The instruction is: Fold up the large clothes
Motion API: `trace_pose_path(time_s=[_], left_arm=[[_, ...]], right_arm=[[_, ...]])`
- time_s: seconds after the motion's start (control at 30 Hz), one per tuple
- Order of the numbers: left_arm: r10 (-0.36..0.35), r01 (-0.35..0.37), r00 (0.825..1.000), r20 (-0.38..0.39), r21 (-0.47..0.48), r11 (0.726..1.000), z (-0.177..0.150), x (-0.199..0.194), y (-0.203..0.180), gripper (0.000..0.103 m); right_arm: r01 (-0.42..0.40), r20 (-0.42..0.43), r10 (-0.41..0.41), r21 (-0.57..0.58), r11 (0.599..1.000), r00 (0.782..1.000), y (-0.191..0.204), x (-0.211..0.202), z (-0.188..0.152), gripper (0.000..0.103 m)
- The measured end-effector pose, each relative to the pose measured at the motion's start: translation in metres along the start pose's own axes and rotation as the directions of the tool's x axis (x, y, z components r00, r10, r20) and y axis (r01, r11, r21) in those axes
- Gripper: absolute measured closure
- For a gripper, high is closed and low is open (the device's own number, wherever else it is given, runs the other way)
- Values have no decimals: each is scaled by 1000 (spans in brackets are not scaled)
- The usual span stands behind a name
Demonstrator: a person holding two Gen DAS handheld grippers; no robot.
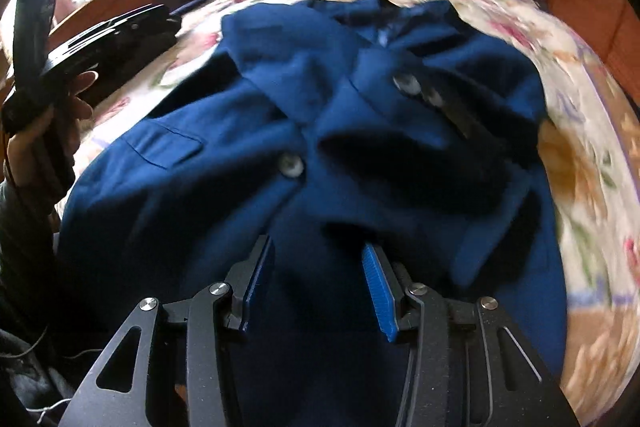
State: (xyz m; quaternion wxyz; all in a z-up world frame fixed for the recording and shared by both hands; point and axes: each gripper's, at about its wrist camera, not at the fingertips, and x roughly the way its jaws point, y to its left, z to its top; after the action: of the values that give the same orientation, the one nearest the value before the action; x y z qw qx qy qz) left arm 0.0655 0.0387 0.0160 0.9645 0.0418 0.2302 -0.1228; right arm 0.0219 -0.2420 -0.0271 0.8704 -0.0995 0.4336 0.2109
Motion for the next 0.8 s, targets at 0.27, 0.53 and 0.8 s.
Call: trace_pose_path(time_s=[0.27,0.53,0.8], left_arm=[[-8,8,1000,2,8,1000,0,-1,-5,67],[-8,8,1000,5,10,1000,0,-3,-5,67],[-6,6,1000,4,6,1000,0,-6,-3,67]], right_arm=[[90,124,-95,44,995,988,-24,-40,1,56],[190,138,-199,76,979,970,-63,-10,16,56],[135,75,-152,188,973,986,-101,44,31,56]])
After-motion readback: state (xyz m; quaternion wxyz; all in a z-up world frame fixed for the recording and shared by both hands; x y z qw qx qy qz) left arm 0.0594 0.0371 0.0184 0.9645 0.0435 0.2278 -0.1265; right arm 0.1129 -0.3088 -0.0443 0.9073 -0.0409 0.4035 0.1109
